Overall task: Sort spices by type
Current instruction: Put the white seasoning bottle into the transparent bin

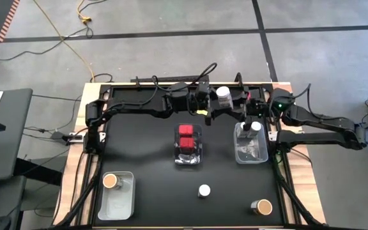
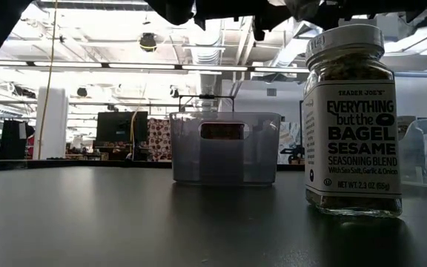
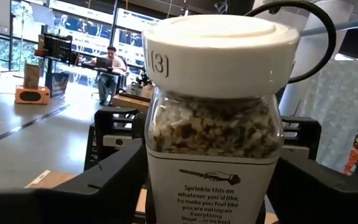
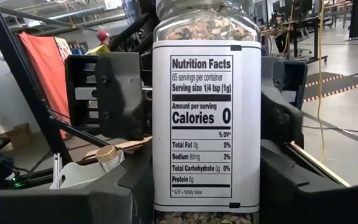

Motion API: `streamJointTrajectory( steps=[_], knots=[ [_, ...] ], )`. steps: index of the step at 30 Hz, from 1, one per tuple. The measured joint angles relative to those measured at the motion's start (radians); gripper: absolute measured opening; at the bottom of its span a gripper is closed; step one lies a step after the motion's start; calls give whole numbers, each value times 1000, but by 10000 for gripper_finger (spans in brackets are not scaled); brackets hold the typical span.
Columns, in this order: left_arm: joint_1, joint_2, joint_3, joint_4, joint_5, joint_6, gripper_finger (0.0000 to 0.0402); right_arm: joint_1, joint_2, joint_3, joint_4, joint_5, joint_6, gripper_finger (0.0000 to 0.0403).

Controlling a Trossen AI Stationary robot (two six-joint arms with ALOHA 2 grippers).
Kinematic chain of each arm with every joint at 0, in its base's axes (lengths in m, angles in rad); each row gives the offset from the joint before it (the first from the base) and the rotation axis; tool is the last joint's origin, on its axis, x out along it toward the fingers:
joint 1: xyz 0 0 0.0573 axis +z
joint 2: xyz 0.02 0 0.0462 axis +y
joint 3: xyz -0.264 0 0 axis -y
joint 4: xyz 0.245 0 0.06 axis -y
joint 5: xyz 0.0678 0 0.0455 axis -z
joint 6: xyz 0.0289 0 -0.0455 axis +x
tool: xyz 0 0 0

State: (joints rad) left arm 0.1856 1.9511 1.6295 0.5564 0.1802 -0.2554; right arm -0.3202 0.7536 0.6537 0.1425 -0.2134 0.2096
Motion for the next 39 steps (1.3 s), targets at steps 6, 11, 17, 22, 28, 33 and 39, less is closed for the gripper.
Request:
streamJointTrajectory(
  steps=[6, 11, 17, 22, 28, 33, 39],
  knots=[
    [0, 0, 0, 0, 1, 0, 216, 0, 0, 0, -1, -1, 0, 216],
    [0, -1, -1, 0, 7, 3, 197, 0, -1, 0, -7, -4, -4, 216],
    [0, -1, -1, -1, 6, 10, 200, 0, -1, 0, -13, -4, -8, 235],
    [0, -1, -1, -3, 2, 11, 207, -2, 0, 0, -16, -1, -8, 241],
    [0, -1, -1, -3, 0, 27, 205, -1, 0, 0, -19, 2, -11, 243],
    [1, -1, -1, -16, -3, 31, 205, -15, 0, 0, -26, 4, 0, 244],
    [4, 0, -2, -32, -8, 31, 205, -28, -1, 0, -69, 5, 2, 245]
  ],
)
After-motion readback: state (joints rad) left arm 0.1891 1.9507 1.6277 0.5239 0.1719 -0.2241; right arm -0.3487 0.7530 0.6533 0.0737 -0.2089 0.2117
